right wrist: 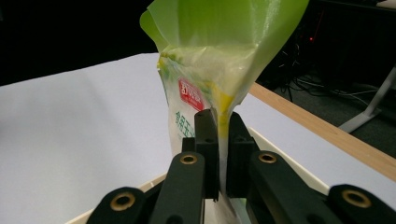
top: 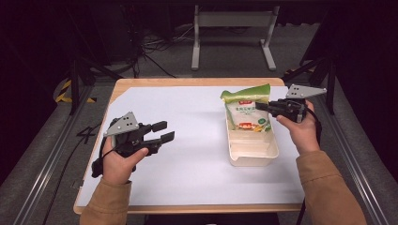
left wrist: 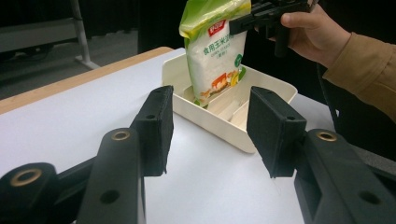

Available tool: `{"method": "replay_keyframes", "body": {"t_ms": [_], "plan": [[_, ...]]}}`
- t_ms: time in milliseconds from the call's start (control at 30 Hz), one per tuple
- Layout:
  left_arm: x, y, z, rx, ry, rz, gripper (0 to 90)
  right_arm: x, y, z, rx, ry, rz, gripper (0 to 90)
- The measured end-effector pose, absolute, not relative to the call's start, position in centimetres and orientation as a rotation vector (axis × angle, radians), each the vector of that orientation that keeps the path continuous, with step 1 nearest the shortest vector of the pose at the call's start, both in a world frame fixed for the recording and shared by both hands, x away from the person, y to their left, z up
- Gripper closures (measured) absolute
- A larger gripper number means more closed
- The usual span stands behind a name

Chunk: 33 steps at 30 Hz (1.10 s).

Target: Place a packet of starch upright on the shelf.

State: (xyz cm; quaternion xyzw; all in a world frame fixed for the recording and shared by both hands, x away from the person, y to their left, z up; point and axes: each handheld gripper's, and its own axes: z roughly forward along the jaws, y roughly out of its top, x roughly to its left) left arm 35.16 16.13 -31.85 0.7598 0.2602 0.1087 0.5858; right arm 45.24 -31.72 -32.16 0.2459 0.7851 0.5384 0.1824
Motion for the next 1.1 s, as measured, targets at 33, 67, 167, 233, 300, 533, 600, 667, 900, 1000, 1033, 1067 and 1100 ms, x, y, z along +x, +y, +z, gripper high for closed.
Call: {"method": "replay_keyframes", "body": {"t_ms": [33, 67, 167, 233, 300, 533, 600, 667, 900, 1000, 1033, 1067, 1100], "plan": [[35.2, 16.1, -31.9, 1.771, 0.609, 0.252, 52.0, 45.2, -31.8, -32.2, 0.704, 2.218, 1.522, 86.3], [35.2, 16.1, -31.9, 1.772, 0.609, 0.254, 52.1, 45.2, -31.8, -32.4, 0.713, 2.223, 1.519, 86.3], [35.2, 16.2, -31.9, 1.773, 0.609, 0.254, 52.0, 45.2, -31.9, -33.4, 0.773, 2.283, 1.406, 86.3], [35.2, 16.2, -31.9, 1.774, 0.611, 0.253, 52.0, 45.1, -32.3, -34.1, 0.804, 2.276, 1.429, 86.3], [35.3, 16.1, -31.9, 1.772, 0.610, 0.253, 52.0, 44.9, -32.6, -34.4, 0.818, 2.267, 1.444, 86.3], [35.5, 16.0, -32.1, 1.781, 0.615, 0.247, 51.1, 44.6, -33.1, -34.7, 0.866, 2.279, 1.398, 86.3], [35.5, 16.1, -32.2, 1.779, 0.618, 0.246, 51.1, 44.5, -33.3, -35.0, 0.883, 2.274, 1.400, 86.2], [35.6, 16.2, -32.2, 1.782, 0.620, 0.250, 50.5, 44.4, -33.7, -35.3, 0.897, 2.264, 1.416, 86.3], [35.8, 16.3, -32.5, 1.798, 0.637, 0.250, 48.1, 44.2, -33.5, -35.3, 0.893, 2.268, 1.386, 84.1], [35.8, 16.3, -32.7, 1.799, 0.647, 0.250, 47.3, 44.1, -33.5, -35.2, 0.898, 2.264, 1.380, 81.0], [35.9, 16.4, -32.8, 1.802, 0.649, 0.254, 46.8, 44.1, -33.5, -35.2, 0.898, 2.259, 1.383, 79.0], [35.9, 16.4, -32.8, 1.803, 0.653, 0.256, 46.0, 44.1, -33.5, -35.1, 0.902, 2.248, 1.387, 76.5], [35.9, 16.5, -32.9, 1.805, 0.661, 0.254, 45.3, 44.0, -33.6, -35.0, 0.908, 2.233, 1.398, 74.4]]}}
